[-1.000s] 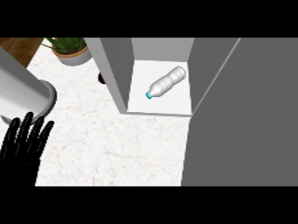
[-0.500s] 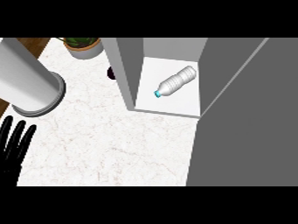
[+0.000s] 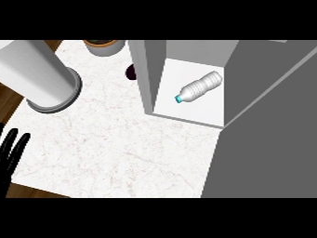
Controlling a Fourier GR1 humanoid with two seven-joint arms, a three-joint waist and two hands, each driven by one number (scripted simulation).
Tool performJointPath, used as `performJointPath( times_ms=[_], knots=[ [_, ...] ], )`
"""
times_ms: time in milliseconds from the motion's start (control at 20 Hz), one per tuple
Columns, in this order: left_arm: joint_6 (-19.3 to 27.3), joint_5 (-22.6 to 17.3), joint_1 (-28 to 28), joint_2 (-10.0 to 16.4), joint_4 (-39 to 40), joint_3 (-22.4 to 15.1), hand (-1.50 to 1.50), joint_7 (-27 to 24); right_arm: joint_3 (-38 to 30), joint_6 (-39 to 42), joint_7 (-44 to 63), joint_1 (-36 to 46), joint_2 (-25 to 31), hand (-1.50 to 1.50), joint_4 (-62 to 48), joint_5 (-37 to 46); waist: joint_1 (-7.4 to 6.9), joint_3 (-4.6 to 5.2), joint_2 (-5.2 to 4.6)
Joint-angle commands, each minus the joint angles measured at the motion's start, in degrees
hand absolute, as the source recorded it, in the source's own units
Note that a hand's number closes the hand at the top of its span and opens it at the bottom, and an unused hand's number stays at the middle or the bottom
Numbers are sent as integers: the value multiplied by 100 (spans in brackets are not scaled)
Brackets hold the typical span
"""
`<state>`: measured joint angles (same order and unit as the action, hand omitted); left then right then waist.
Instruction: Pick up the bottled water, place it into the cabinet and close the cabinet
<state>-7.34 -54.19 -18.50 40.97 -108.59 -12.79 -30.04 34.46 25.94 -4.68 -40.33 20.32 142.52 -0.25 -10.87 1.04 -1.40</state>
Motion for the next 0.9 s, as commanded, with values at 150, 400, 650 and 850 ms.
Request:
performJointPath(
  times_ms=[150, 400, 650, 850],
  knots=[
    [-298, -145, 37, 189, 36, 111, -150, 94, 853, 430, 754, 851, 174, 150, 11, 231, -299, 40, -67],
    [-365, -142, 84, 324, 40, 200, -150, 149, 540, 653, 882, 1476, 539, 150, 191, 287, -454, 58, -21],
    [-392, -217, 171, 305, 108, 259, -150, 150, 552, 485, 1087, 1918, 353, 150, 9, 122, -374, 68, -57],
    [-459, -277, 171, 342, 195, 290, -150, 190, 577, 556, 1312, 2289, 388, 150, -76, 92, -377, 79, -57]
  ],
)
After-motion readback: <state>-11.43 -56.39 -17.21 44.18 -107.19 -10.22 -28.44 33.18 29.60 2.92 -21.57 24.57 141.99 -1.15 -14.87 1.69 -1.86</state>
